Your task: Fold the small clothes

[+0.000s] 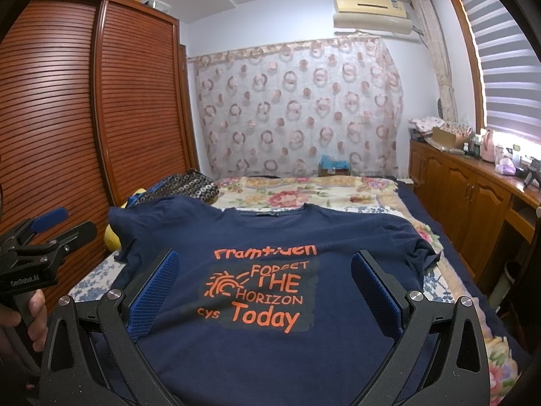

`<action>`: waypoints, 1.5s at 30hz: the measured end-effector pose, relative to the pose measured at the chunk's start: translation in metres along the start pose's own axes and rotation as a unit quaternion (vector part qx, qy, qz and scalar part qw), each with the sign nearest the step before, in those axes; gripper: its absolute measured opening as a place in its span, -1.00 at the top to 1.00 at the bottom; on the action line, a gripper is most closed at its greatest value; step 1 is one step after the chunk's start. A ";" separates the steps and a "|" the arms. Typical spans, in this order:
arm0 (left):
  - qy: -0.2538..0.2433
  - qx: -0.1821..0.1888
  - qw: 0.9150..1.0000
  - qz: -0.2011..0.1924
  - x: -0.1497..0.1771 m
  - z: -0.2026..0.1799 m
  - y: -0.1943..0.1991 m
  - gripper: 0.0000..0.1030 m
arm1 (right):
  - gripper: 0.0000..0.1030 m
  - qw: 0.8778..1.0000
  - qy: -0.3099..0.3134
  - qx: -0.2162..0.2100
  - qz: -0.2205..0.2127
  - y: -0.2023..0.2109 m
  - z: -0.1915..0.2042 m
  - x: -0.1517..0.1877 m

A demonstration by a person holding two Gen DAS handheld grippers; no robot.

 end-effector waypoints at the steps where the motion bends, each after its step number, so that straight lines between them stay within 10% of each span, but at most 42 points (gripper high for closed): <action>1: 0.001 -0.003 1.000 0.002 0.001 0.002 -0.002 -1.00 | -1.00 1.000 -0.001 0.000 0.003 -0.003 0.001 0.000; 16: 0.014 -0.049 0.998 0.040 0.029 0.064 -0.045 -1.00 | -1.00 0.999 0.040 0.009 -0.015 -0.037 0.017 0.017; 34: 0.051 -0.040 0.992 0.109 0.054 0.156 -0.082 -0.99 | -1.00 0.992 0.056 -0.076 0.078 -0.094 0.033 0.041; 45: 0.090 -0.030 0.972 0.213 0.075 0.180 -0.153 -0.42 | -1.00 0.983 0.091 -0.081 0.140 -0.128 0.042 0.059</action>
Point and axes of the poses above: each gripper's, at about its wrist camera, not at the fingertips, and y roughly against the way its jaws point, z to its left, x to its underside, the point moved 2 cm from there along -y, roughly the way its jaws point
